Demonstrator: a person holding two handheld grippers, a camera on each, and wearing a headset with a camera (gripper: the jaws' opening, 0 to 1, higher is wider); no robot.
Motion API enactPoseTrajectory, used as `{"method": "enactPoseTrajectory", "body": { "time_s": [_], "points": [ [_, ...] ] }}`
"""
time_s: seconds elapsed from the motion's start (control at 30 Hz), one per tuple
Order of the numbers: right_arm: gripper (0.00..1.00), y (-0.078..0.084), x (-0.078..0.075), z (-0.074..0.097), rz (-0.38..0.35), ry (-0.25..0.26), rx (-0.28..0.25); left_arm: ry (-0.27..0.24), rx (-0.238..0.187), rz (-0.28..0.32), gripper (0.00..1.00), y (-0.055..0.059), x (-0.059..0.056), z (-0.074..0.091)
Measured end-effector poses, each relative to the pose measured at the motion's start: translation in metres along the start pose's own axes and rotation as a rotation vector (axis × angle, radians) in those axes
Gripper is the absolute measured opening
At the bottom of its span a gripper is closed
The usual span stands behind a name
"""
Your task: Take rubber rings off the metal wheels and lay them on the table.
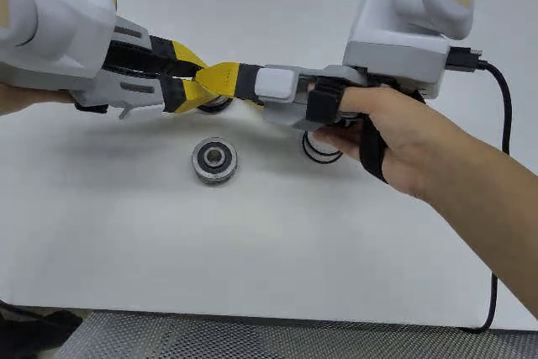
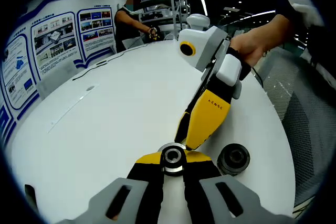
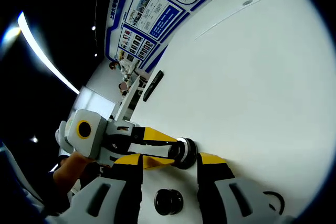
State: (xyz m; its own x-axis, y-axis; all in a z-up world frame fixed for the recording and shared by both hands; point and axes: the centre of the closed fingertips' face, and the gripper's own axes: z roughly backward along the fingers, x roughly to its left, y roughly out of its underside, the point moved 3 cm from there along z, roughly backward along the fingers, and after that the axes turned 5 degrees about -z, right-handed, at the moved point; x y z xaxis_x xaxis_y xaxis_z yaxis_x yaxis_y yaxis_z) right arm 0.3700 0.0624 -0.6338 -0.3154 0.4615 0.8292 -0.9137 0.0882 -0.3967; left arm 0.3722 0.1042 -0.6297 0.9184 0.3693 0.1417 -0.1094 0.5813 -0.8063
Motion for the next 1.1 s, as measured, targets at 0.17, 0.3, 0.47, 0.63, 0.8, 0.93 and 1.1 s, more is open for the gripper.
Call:
{"method": "enactPoseTrajectory", "body": {
  "time_s": [0.17, 0.3, 0.47, 0.63, 0.8, 0.93, 1.1],
  "points": [
    [0.43, 0.001, 0.003, -0.002, 0.005, -0.010, 0.010, 0.000, 0.000, 0.000, 0.13, 0.003, 0.003, 0.001],
    [0.42, 0.000, 0.004, 0.000, 0.005, -0.015, 0.010, 0.001, 0.000, -0.001, 0.13, 0.006, 0.005, 0.002],
    [0.41, 0.000, 0.007, 0.001, 0.011, -0.016, 0.011, 0.002, 0.000, -0.001, 0.13, 0.007, 0.005, 0.002],
    [0.39, -0.001, 0.008, 0.003, 0.022, -0.012, 0.007, 0.003, 0.000, -0.001, 0.13, 0.009, 0.006, 0.002],
    [0.38, -0.001, 0.007, 0.003, 0.029, -0.009, 0.008, 0.005, 0.002, -0.004, 0.13, 0.009, 0.006, 0.002],
    [0.36, 0.000, 0.007, 0.003, 0.034, -0.003, 0.009, 0.005, 0.003, -0.006, 0.13, 0.008, 0.006, 0.002],
    [0.19, -0.002, -0.010, 0.002, 0.031, 0.057, 0.006, 0.006, 0.003, -0.006, 0.13, 0.008, 0.005, 0.001]
  ]
}}
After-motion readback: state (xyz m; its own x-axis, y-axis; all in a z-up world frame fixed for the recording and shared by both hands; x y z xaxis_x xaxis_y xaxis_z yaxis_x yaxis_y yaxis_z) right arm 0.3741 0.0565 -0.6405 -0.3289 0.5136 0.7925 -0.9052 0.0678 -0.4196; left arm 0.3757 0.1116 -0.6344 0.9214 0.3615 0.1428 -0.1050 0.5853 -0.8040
